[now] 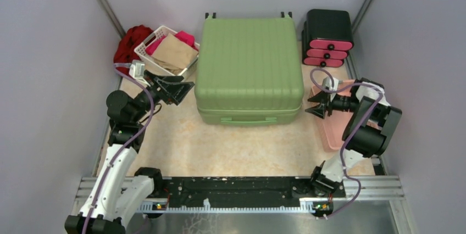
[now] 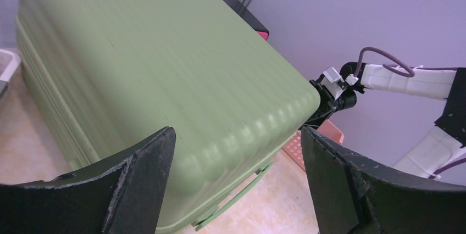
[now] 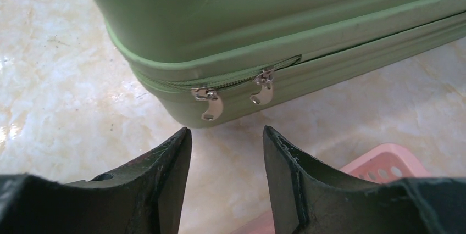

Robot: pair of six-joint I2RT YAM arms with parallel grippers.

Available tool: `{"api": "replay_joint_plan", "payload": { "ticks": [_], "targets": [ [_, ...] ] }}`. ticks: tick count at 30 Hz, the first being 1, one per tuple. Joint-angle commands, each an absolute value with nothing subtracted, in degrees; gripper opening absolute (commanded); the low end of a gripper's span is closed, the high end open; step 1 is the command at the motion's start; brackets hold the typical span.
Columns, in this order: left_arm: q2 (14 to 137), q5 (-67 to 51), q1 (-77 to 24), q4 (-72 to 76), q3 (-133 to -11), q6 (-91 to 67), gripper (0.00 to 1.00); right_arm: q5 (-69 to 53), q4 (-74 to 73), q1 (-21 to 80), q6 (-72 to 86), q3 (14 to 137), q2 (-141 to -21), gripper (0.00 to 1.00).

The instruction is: Open, take out, and arrange the luggage

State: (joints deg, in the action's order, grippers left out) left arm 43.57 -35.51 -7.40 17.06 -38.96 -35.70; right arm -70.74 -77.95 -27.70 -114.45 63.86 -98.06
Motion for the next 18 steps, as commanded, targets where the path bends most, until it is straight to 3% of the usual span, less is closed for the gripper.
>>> {"api": "replay_joint_plan", "payload": {
  "ticks": [1,5,12,18],
  "targets": [
    [43.1,-33.2,-7.7,17.1,-39.5,-30.4,0.90,-72.0,-63.7,-25.0,-102.9,62.9,-94.9,0.51],
    [42.8,-31.8,-7.7,14.4,-39.4,-28.7,0.90,-71.3,-56.6,-23.6,-96.1,60.3,-92.5,0.52],
    [42.6,-31.4,-7.7,14.2,-38.2,-28.2,0.90,-72.9,-70.9,-22.1,-109.8,64.1,-97.1,0.43],
    [42.8,-31.7,-7.7,14.2,-38.2,-28.1,0.90,-73.5,-71.0,-21.1,-110.2,64.2,-97.5,0.39]
  ]
}}
